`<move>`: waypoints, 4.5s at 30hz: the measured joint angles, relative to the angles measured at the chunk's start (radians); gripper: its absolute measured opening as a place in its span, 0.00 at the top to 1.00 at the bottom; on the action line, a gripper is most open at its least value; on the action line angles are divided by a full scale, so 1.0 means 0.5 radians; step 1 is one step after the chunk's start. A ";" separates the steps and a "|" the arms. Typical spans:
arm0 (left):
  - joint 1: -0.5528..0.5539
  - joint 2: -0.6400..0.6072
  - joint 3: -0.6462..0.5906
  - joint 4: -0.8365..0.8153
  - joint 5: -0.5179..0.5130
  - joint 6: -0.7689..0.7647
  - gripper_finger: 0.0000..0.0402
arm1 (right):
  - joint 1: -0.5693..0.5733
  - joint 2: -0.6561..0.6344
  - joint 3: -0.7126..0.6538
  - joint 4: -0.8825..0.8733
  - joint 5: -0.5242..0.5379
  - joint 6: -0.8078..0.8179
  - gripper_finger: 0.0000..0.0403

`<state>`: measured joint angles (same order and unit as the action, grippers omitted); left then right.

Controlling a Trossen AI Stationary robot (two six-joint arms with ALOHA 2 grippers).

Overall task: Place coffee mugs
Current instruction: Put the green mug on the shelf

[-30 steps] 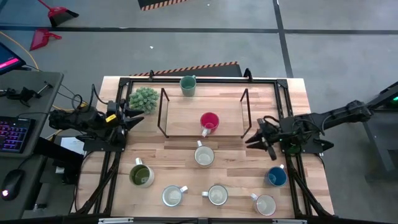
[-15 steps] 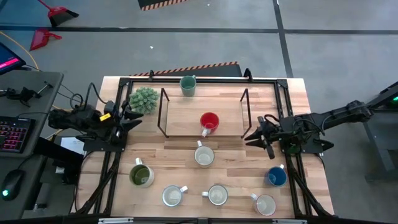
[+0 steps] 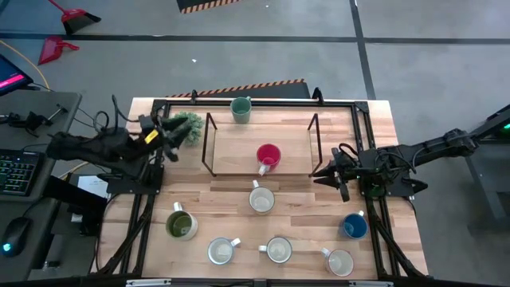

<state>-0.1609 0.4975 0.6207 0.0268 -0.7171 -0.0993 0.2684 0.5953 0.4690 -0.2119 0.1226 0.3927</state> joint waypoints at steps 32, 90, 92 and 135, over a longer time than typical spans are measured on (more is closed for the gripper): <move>1.549 2.126 1.882 -1.377 1.479 0.169 0.52 | 0.000 0.000 0.000 0.014 -0.008 0.001 0.80; 1.521 2.799 1.881 -1.687 1.447 0.105 0.52 | 0.000 0.000 0.000 -0.122 -0.044 0.151 0.80; 1.506 2.819 1.881 -1.665 1.405 0.113 0.52 | 0.000 0.001 0.000 -0.122 -0.043 0.156 0.80; 1.500 3.040 1.881 -1.435 1.249 0.463 0.97 | 0.000 0.000 0.001 -0.123 -0.043 0.156 0.80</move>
<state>0.5892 2.0174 1.5612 -0.6906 -0.0924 0.1323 0.2684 0.5955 0.4694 -0.2733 0.1013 0.4706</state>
